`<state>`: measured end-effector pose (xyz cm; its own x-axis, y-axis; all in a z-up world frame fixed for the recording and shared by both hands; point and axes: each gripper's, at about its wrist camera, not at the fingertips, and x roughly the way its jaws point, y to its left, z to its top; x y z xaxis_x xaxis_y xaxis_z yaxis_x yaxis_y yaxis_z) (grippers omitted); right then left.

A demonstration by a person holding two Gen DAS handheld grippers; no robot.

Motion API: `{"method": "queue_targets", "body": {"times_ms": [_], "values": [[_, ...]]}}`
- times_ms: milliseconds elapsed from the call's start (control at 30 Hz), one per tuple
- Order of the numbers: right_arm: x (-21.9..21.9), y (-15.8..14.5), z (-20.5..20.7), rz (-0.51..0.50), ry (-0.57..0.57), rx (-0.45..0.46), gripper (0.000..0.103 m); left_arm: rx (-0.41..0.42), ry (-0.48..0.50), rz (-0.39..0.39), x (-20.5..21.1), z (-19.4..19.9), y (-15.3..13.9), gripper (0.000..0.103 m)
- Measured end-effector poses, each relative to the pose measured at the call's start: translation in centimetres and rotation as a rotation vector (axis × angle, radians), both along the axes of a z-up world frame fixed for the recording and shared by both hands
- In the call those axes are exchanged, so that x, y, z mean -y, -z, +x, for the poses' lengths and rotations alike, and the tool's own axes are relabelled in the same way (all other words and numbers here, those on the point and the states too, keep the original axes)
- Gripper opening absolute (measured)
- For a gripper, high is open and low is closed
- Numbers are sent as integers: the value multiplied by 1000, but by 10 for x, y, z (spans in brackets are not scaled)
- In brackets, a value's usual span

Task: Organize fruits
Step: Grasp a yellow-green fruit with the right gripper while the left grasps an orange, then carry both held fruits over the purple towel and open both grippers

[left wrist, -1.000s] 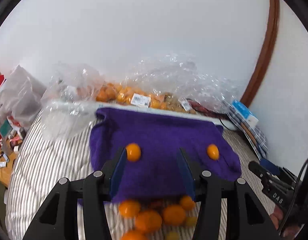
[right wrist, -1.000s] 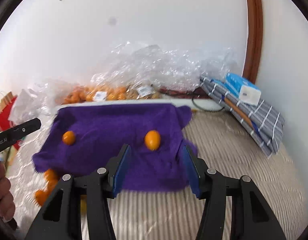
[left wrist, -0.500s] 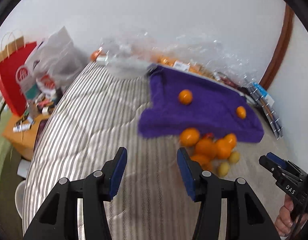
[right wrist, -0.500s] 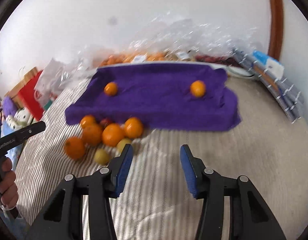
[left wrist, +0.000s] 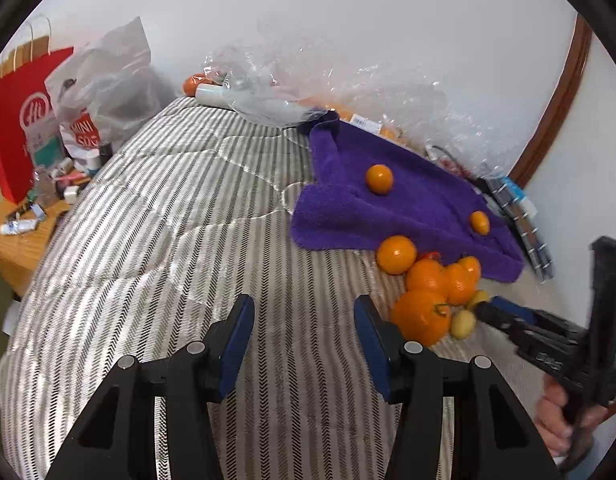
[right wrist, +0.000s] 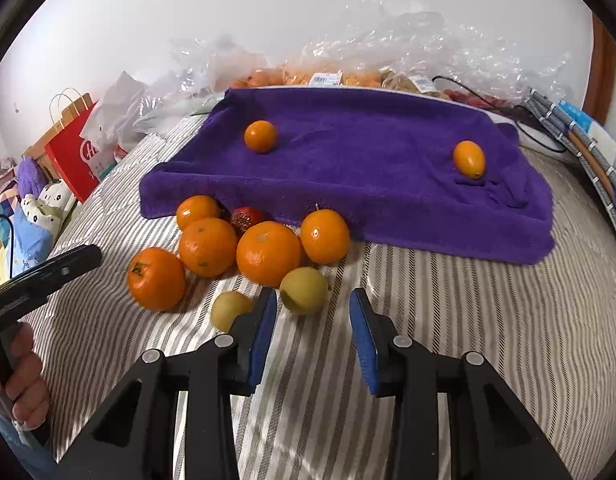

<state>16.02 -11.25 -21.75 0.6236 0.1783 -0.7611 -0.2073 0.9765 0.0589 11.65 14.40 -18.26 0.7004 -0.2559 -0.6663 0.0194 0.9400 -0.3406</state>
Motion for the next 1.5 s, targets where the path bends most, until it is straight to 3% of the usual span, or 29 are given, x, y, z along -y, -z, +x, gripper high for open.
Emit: {"method": "queue_targets", "body": {"times_ms": [167, 233, 500, 800, 933, 1267, 1300, 1333, 1367, 1500], "values": [[-3, 9, 11, 15, -11, -21, 38, -6, -3, -24, -3, -2, 2, 50], [-6, 9, 11, 8, -22, -13, 28, -1, 8, -21, -1, -3, 2, 50], [18, 4, -16, -30, -5, 36, 28, 6, 49, -25, 4, -6, 0, 50], [93, 5, -44, -63, 127, 38, 28, -18, 151, 28, 52, -13, -11, 54], [110, 3, -49, -61, 168, 63, 28, -5, 137, 169, 85, -4, -18, 59], [107, -1, -58, -11, 78, 117, 28, -69, 121, 151, 102, 25, 5, 59], [107, -1, -58, -9, 76, 117, 28, -62, 120, 158, 106, 25, 6, 57], [107, -1, -58, -7, 76, 117, 28, -58, 129, 159, 107, 24, 5, 45], [107, -1, -58, -4, 76, 114, 28, -55, 140, 147, 107, 23, 5, 42], [110, 0, -56, 17, 81, 98, 28, -30, 187, 80, 106, 18, 3, 41]]}}
